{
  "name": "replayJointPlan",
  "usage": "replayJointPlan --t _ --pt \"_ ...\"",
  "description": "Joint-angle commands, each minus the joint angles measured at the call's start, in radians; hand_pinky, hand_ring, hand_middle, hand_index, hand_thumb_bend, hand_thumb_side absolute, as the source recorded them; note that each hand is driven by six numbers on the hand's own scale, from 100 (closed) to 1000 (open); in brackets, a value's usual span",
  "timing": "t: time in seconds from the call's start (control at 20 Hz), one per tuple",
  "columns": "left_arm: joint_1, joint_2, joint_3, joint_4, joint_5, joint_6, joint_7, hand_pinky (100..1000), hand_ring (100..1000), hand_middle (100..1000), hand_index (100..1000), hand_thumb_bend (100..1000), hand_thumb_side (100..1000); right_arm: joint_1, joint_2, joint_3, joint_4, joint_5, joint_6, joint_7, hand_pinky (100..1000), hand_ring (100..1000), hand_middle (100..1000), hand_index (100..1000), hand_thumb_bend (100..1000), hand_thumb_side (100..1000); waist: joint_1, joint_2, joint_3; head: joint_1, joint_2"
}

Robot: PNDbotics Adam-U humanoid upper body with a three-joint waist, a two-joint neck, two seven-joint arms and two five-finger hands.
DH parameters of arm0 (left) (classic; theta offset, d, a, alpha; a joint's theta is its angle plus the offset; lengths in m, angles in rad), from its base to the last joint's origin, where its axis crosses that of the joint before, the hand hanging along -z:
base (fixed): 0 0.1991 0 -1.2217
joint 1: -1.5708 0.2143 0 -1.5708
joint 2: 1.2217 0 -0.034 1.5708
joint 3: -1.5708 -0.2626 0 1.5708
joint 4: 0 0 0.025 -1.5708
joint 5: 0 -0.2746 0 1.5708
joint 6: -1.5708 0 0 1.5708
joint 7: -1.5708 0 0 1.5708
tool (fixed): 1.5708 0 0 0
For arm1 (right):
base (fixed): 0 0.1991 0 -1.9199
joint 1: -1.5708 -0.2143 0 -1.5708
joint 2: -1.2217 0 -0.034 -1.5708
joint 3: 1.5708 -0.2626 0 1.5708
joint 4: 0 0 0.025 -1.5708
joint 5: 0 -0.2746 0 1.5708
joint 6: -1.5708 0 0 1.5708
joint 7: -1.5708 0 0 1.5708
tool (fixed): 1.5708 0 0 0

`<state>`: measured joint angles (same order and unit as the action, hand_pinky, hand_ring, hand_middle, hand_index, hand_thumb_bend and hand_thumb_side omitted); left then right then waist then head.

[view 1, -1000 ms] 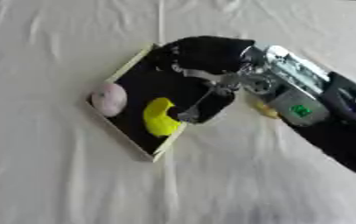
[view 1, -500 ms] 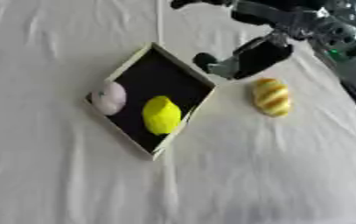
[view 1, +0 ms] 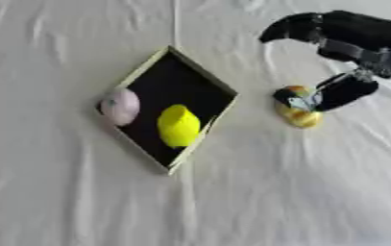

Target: Pick up objects on the table and place them in the box.

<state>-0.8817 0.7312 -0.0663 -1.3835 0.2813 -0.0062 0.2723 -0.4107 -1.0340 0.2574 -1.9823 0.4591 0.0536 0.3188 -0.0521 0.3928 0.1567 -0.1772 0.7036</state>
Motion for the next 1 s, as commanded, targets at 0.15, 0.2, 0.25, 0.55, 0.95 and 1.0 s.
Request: replayJointPlan --t 0.15,0.2,0.25,0.55,0.95,1.0 --pt "-0.011 0.042 0.014 -0.019 -0.005 0.0 0.005 860 851 798 941 580 617 0.066 -0.036 -0.033 -0.018 0.038 0.023 -0.016 914 931 883 931 286 310 0.007 -0.015 -0.002 0.0 -0.001" --pt "-0.011 0.042 0.013 -0.019 -0.005 0.0 0.005 860 851 798 942 580 617 0.076 -0.034 -0.037 -0.018 0.049 0.033 -0.015 914 932 882 933 296 305 0.008 -0.014 -0.001 0.0 -0.002" --pt "-0.01 0.042 0.013 -0.019 -0.005 0.0 0.005 859 851 798 941 580 617 0.085 -0.032 -0.041 -0.018 0.061 0.044 -0.014 914 932 879 934 314 298 0.008 -0.014 -0.001 0.0 -0.003" --pt "-0.007 0.042 0.012 -0.019 -0.003 0.0 0.004 859 851 796 941 578 618 0.111 -0.019 -0.051 -0.018 0.112 0.108 0.009 914 933 875 941 344 286 0.01 -0.013 -0.001 -0.006 -0.01" --pt "-0.007 0.039 0.01 -0.022 0.002 -0.002 0.005 858 851 793 940 577 618 0.107 -0.002 -0.045 0.034 0.154 0.147 0.025 911 931 869 939 382 267 0.013 -0.007 0.002 -0.015 -0.019" --pt "-0.007 0.038 0.01 -0.023 0.002 -0.002 0.005 858 851 792 940 577 618 0.105 0.0 -0.042 0.046 0.157 0.147 0.026 910 930 864 938 376 269 0.013 -0.005 0.002 -0.016 -0.02"
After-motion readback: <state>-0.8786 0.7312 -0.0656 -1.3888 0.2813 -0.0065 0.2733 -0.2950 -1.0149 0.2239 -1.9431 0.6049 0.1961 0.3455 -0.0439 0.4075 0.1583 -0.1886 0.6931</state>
